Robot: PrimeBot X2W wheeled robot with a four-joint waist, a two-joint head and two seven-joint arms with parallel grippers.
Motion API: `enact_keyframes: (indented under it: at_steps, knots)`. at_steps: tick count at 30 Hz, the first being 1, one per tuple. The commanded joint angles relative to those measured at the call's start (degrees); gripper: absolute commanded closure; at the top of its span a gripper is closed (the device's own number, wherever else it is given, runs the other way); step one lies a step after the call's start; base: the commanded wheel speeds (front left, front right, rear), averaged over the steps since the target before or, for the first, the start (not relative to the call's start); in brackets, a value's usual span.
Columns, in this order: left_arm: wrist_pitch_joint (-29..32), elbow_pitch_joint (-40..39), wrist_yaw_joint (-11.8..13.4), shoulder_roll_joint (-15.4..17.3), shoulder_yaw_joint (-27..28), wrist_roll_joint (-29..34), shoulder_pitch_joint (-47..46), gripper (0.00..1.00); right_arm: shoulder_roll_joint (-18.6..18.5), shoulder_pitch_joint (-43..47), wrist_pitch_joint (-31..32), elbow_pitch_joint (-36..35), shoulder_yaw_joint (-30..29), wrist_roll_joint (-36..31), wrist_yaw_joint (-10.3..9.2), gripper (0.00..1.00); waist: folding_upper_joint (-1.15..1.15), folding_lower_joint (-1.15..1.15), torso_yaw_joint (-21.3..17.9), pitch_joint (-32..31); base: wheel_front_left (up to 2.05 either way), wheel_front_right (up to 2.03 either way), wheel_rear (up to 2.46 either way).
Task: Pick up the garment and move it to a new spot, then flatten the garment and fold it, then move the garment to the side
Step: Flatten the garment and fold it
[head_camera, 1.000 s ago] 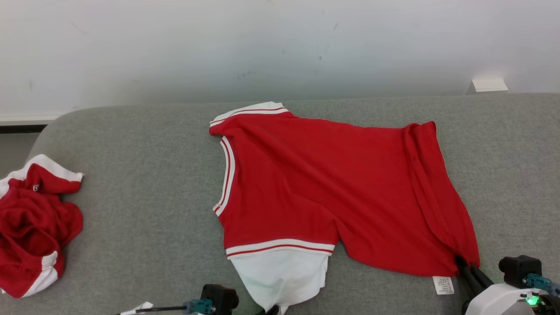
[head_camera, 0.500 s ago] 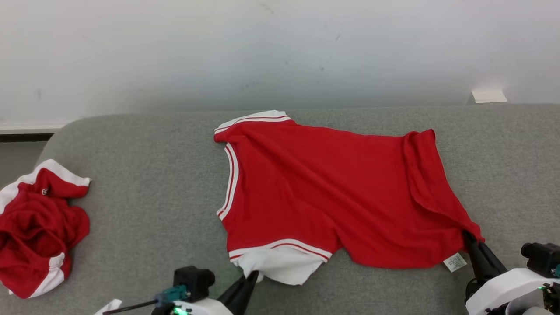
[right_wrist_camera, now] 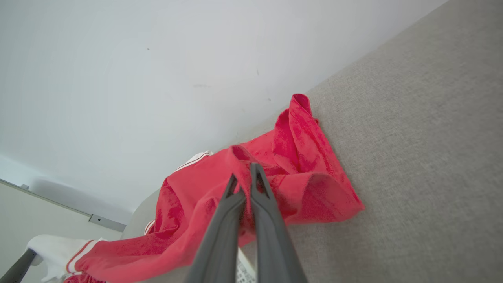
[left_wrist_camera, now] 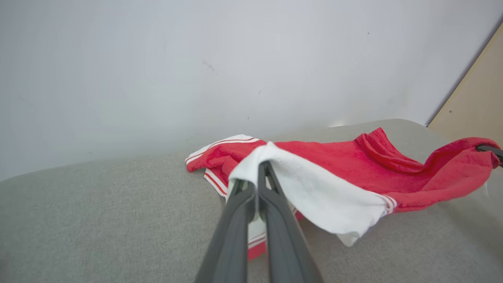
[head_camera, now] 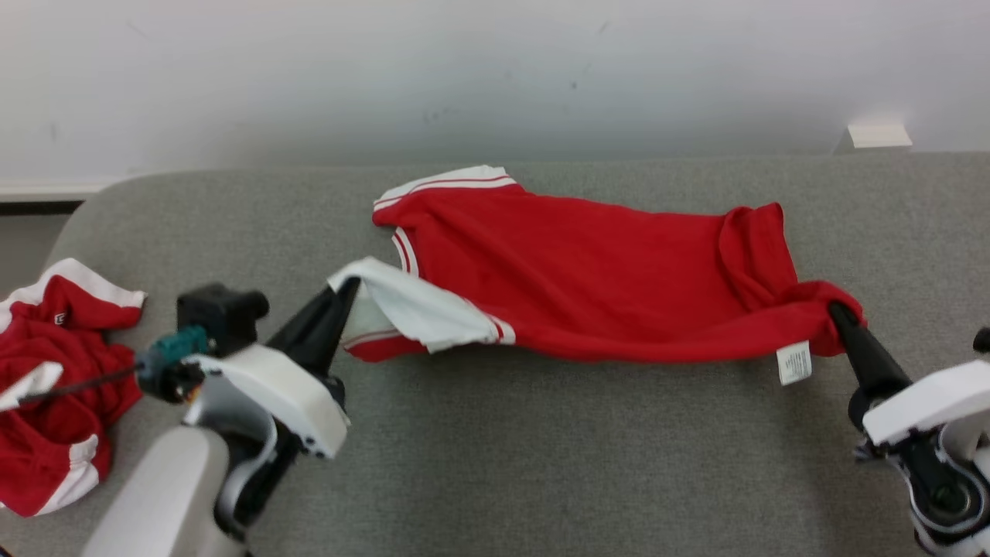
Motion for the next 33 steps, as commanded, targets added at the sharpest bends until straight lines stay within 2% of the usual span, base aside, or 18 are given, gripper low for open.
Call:
enact_keyframes:
  at_steps: [1,5,9,12,22,33]
  knots:
    - [0.3,0.6,-0.2,0.7,0.2,-0.4,-1.6,1.00,0.0,-1.8,0.7,0.1,-0.2,0.6,-0.01,1.00,0.00,0.00,-0.4,1.6,0.00,0.00,0.00]
    - [2.3,4.7,-1.3,2.6,-0.2,-1.1,-12.5,1.00,0.7,-10.1,5.8,2.8,-1.3,3.1,-0.01,1.00,0.00,0.00,-0.9,5.8,0.00,0.00,0.00]
    - [2.6,12.0,-1.7,3.9,-1.5,-0.9,-24.8,1.00,1.8,-20.5,9.6,7.6,-2.2,3.8,-0.01,1.00,0.00,0.00,-1.3,10.2,0.00,0.00,0.00]
    - [2.0,18.1,-1.8,4.3,-2.2,-0.1,-33.7,1.00,4.5,-29.0,10.8,11.3,-2.5,3.3,0.01,1.00,0.00,0.00,-2.1,13.6,0.00,0.00,0.00]
    - [-3.7,30.8,-1.8,6.4,-7.6,3.4,-58.5,1.00,10.8,-53.7,5.2,22.9,-6.1,1.8,0.01,1.00,0.00,0.00,-3.6,20.9,0.00,0.00,0.00]
    - [-11.9,41.2,-1.8,5.9,-8.8,6.0,-78.3,1.00,11.1,-70.8,-1.4,29.0,-7.3,-1.3,0.01,1.00,0.00,0.00,-3.4,23.8,0.00,0.00,0.00]
